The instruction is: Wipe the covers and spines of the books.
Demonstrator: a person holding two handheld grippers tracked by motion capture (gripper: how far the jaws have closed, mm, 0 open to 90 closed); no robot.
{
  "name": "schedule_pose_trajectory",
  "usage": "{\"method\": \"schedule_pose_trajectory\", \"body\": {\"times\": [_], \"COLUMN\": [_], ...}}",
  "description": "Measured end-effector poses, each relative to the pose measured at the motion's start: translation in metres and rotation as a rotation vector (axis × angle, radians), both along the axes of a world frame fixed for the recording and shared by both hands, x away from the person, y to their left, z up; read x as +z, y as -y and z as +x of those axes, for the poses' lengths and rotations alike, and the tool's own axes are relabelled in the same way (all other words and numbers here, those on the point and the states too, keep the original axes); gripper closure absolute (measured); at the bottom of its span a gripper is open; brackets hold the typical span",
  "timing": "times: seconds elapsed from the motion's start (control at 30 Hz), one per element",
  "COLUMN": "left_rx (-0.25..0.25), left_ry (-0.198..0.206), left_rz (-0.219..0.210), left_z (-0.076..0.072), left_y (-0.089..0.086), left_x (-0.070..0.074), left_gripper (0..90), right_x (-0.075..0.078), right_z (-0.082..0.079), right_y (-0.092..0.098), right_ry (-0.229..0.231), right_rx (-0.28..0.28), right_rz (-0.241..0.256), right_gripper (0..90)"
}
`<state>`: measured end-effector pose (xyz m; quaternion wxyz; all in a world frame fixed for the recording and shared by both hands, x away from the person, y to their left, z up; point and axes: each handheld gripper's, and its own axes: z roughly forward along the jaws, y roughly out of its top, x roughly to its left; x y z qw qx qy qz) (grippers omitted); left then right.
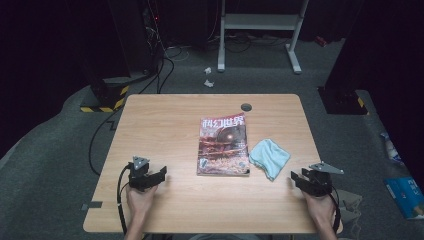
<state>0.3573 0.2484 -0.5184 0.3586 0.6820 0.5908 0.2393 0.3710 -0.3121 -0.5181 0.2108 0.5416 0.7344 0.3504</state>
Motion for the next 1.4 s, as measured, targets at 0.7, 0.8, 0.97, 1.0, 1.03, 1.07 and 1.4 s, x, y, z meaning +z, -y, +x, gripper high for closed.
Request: {"method": "schedule_pose_trajectory", "body": {"times": [0.7, 0.8, 0.97, 1.0, 1.03, 1.07, 1.4], "left_rx": [0.015, 0.012, 0.019, 0.019, 0.019, 0.019, 0.021], "left_ry": [0.031, 0.031, 0.034, 0.034, 0.034, 0.034, 0.035], "left_rz": [0.086, 0.096, 0.095, 0.094, 0.094, 0.094, 0.094], "left_z": [-0.005, -0.007, -0.007, -0.007, -0.007, -0.007, -0.007], "left_y": [0.002, 0.004, 0.004, 0.004, 0.004, 0.004, 0.005], "left_x": [-0.015, -0.016, -0.016, -0.016, -0.016, -0.016, -0.016], "left_gripper": [26.7, 26.5, 26.6, 26.6, 26.6, 26.6, 26.6], "right_x": [-0.014, -0.015, -0.015, -0.015, -0.015, -0.015, -0.015], "right_z": [-0.003, -0.003, -0.004, -0.004, -0.004, -0.004, -0.004], "right_y": [0.000, -0.001, -0.001, -0.001, -0.001, -0.001, -0.001], "right_ry": [0.096, 0.106, 0.110, 0.110, 0.110, 0.110, 0.111], "right_rx": [0.000, -0.004, -0.009, -0.009, -0.010, -0.009, -0.010], "right_rz": [-0.053, -0.053, -0.054, -0.054, -0.054, -0.054, -0.053], "right_gripper": [37.8, 37.1, 36.7, 36.6, 36.6, 36.6, 36.5]}}
